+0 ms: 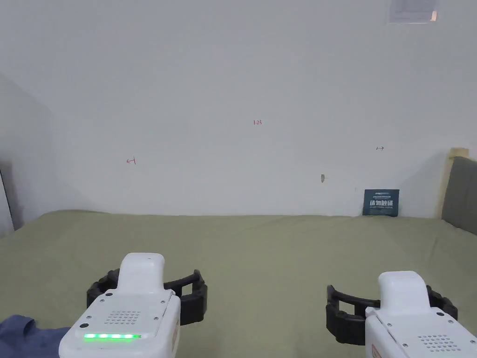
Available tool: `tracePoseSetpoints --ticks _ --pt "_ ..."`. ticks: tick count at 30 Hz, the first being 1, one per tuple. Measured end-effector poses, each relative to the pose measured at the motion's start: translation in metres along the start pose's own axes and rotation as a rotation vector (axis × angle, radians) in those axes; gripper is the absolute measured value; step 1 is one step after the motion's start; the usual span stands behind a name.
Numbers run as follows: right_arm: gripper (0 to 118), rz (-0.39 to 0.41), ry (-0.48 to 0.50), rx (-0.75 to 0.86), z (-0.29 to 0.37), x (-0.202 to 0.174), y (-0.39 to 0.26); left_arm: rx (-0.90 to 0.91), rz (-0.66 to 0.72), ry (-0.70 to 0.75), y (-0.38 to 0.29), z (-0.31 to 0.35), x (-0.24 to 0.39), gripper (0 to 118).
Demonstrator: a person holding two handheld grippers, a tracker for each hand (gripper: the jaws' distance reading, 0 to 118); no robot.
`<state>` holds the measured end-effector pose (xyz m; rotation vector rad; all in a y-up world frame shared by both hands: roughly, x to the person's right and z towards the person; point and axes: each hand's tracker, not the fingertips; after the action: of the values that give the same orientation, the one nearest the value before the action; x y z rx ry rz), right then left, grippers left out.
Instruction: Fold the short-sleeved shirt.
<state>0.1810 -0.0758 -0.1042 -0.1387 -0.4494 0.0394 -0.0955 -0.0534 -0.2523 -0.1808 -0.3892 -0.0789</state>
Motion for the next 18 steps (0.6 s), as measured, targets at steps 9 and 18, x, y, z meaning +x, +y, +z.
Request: tracePoseSetpoints --ticks 9,18 --pt "2 -0.025 -0.044 -0.006 0.000 -0.001 -0.007 -0.022 -0.012 -0.001 0.000 -0.003 0.003 0" --pt "2 -0.025 -0.036 -0.034 -0.007 -0.006 -0.012 -0.047 -0.001 0.019 -0.005 -0.003 -0.008 0"
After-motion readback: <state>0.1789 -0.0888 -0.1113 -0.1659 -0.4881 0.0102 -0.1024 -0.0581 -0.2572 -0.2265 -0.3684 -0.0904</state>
